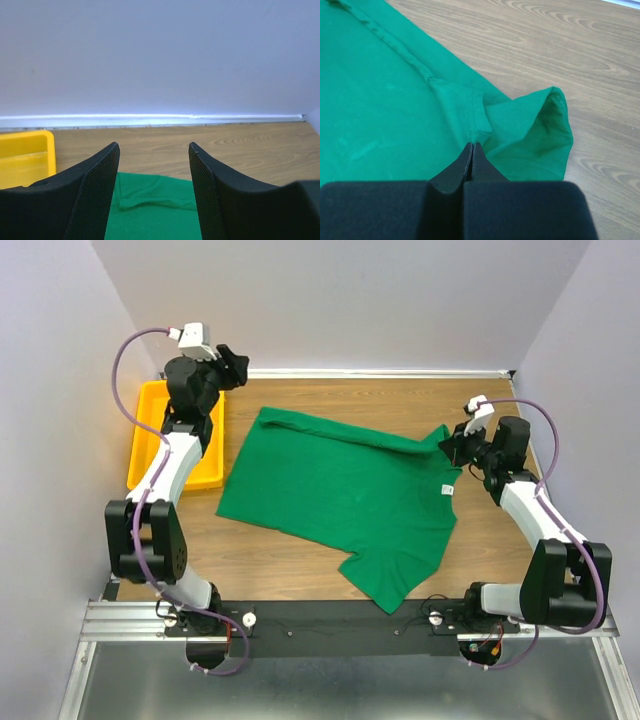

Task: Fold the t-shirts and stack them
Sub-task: Fold the tshirt

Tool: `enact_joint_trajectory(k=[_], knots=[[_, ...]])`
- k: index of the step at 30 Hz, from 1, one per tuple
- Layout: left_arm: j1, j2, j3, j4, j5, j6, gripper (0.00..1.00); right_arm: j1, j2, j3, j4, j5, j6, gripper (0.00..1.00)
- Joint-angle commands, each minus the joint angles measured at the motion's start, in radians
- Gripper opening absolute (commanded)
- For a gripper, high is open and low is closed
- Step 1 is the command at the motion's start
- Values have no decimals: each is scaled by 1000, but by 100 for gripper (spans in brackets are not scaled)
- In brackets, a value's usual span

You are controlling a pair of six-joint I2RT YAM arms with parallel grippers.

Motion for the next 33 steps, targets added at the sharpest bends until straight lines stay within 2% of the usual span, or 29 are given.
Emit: enact_joint_trajectory(k=[1,10,14,25,33], knots=[[19,-116,-35,-9,27,-1,66,-3,-37,-27,-53,-55,-40,1],[103,-335,-221,29,193,-136,70,-3,-57,-50,-147,-127,-104,1],[130,-437,-286,11,251,-146,71,-3,-57,-58,-187,-155,-141,1],[134,-730,-478,-171,263,8,71,-3,-39,-64,-262,-204,-203,1],[133,-853,-573,-236,259,74,71,3,6,-49,-319,-243,-243,1]])
